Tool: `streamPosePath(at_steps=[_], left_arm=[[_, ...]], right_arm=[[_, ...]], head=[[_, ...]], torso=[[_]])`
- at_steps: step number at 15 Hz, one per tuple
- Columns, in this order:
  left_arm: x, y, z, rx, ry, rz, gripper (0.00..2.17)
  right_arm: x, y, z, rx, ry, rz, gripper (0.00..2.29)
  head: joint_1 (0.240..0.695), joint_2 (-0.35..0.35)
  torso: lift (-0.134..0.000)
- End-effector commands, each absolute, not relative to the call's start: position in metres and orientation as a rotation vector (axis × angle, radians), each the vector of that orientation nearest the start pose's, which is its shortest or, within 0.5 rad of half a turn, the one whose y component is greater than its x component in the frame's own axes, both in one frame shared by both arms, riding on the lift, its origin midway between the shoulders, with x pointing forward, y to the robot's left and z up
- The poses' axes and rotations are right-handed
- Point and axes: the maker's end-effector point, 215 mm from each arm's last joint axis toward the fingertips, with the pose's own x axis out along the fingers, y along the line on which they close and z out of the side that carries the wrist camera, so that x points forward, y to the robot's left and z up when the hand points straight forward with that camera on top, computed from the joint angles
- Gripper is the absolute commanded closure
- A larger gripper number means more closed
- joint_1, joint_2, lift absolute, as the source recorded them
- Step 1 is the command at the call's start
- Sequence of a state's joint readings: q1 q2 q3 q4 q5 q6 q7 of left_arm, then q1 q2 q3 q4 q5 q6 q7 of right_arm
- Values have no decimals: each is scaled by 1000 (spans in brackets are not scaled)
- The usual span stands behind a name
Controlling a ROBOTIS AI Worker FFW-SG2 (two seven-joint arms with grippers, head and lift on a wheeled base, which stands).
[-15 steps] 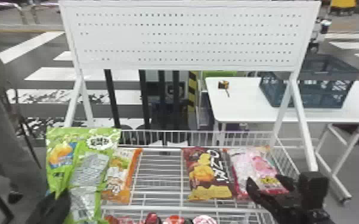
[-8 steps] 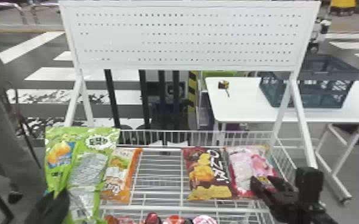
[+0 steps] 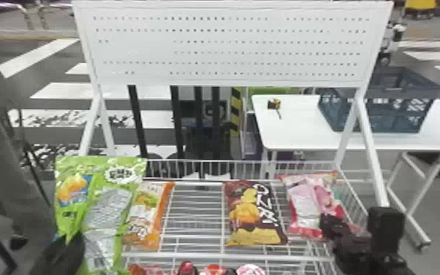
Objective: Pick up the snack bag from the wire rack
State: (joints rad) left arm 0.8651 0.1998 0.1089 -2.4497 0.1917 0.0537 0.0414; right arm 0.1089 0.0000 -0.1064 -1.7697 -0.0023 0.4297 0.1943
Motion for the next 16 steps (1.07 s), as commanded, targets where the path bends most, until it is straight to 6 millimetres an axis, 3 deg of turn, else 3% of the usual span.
streamPosePath(at_steps=[1,4,7,9,13,16], left_arm=[[360,262,-269,24,38,-44,1878],[359,261,-268,25,36,-45,1878],[359,260,-267,23,33,-47,1878],[359,261,-265,24,32,-46,1878],[357,261,-268,23,38,-45,1878],[357,261,-265,22,32,-46,1878]], right_arm=[[537,-246,-393,30,278,80,2253],[513,-229,-346,60,192,120,2253],[467,-199,-311,82,142,187,2253],[433,-195,-287,72,82,193,2253],[371,-218,-274,48,33,153,2253],[352,-247,-278,62,52,121,2253]], head=[[499,0],[499,0],[499,0],[499,0],[499,0],[499,0]], torso=[[0],[0],[0],[0],[0],[0]])
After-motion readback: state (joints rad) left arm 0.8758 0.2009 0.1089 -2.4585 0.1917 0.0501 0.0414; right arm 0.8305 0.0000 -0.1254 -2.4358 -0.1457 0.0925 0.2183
